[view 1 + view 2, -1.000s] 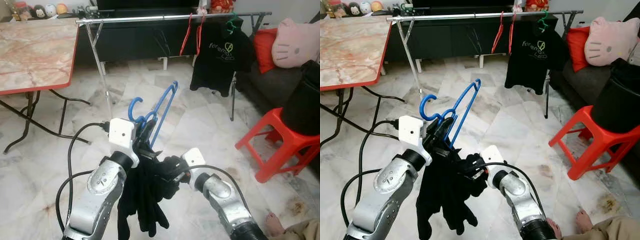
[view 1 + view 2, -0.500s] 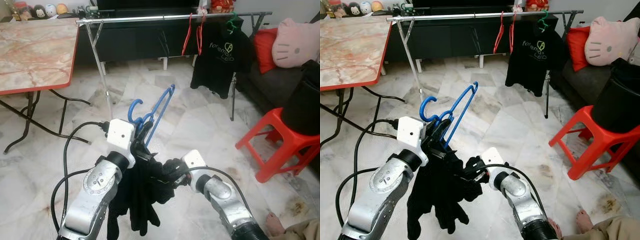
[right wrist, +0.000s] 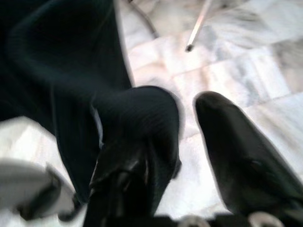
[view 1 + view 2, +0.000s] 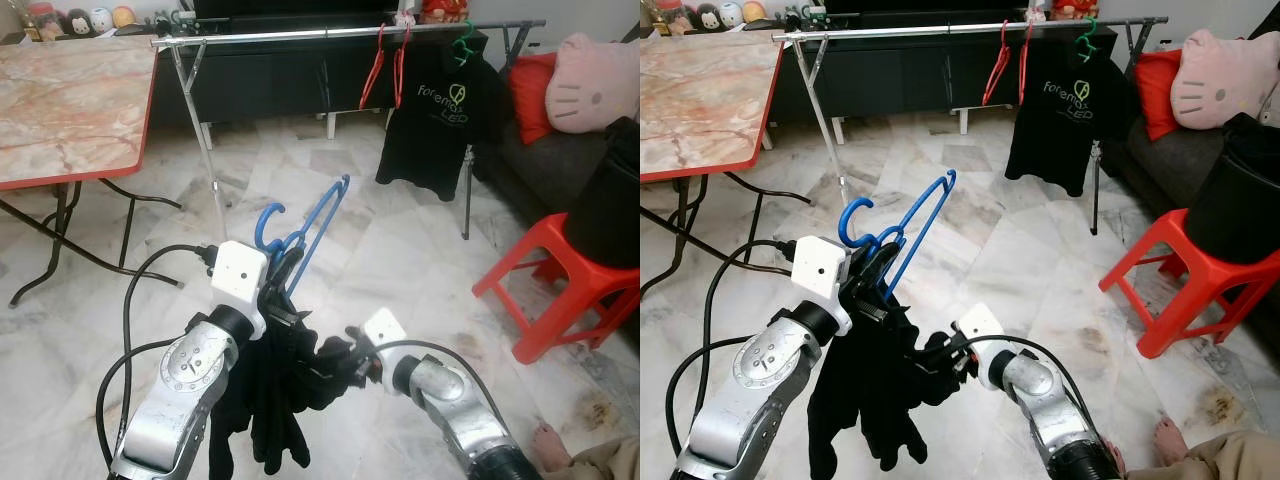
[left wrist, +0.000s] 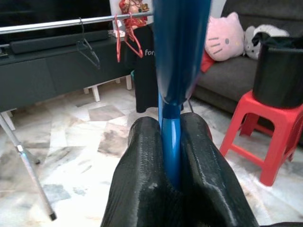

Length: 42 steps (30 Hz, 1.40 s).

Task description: Hang hanger

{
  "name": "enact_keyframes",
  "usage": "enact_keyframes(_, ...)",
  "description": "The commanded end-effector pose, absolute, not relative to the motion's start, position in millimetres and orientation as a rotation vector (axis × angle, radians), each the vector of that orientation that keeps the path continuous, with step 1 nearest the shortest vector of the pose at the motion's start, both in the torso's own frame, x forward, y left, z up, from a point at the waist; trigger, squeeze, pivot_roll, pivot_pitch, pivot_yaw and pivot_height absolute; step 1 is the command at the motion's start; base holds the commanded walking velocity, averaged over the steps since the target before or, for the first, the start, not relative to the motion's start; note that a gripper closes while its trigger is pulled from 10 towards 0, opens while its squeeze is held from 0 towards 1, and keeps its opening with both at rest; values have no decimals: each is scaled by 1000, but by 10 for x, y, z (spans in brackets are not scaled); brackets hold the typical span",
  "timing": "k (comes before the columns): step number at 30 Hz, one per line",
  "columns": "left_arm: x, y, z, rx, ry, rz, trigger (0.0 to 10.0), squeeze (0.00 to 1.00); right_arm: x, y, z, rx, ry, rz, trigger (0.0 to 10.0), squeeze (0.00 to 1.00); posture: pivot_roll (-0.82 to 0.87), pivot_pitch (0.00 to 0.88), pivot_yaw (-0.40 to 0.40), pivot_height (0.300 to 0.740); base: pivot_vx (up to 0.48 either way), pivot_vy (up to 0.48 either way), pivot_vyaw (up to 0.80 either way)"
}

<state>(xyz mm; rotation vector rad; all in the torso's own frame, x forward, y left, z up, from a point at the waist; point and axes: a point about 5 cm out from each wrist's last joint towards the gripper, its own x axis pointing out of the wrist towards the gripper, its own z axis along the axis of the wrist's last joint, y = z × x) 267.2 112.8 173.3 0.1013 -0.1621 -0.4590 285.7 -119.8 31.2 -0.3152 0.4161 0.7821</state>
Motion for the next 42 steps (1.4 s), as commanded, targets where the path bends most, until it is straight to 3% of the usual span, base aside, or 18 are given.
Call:
enact_keyframes(1,2660,1117,1738,115,-167,-477,10000,0,2837,-1279,320,-399,417,817,10000,1000,-5,83,-18,740,0,0,0)
enact_keyframes(6,2661,1118,1723,118,-162,-483,10000,0,2819,-1443,340,-547,439,876,10000,1000,-12,83,-16,740,0,0,0)
enact_keyframes(12,2637,1086,1704,136,-155,-514,10000,0,2741,-1479,328,-602,452,966,10000,1000,-9,85,-14,740,0,0,0)
enact_keyframes(14,2591,1089,1674,184,-139,-575,10000,0,2711,-1464,402,-705,379,1036,10000,1000,-10,87,-10,740,0,0,0)
enact_keyframes(16,2576,1093,1658,210,-134,-601,10000,0,2701,-1467,420,-724,374,1057,10000,957,-10,87,-10,740,0,0,0)
enact_keyframes(17,2555,1097,1626,249,-122,-638,10000,0,2667,-1465,453,-758,358,1108,10000,0,-11,85,-8,740,0,0,0)
enact_keyframes(26,2537,1128,1484,339,-75,-670,10000,0,2469,-1369,787,-743,191,1304,10000,0,-19,78,-3,740,0,0,0)
enact_keyframes(31,2519,1132,1434,359,-59,-696,10000,0,2437,-1346,946,-874,35,1314,10000,0,-23,73,-3,740,0,0,0)
enact_keyframes(35,2525,1217,1452,406,-51,-721,10000,0,2546,-1475,1089,-1032,-59,1204,10000,0,-28,64,-4,740,0,0,0)
enact_keyframes(42,2416,1439,1332,544,12,-782,10000,0,2613,-1656,1147,-993,-42,1099,10000,0,-30,53,-1,740,0,0,0)
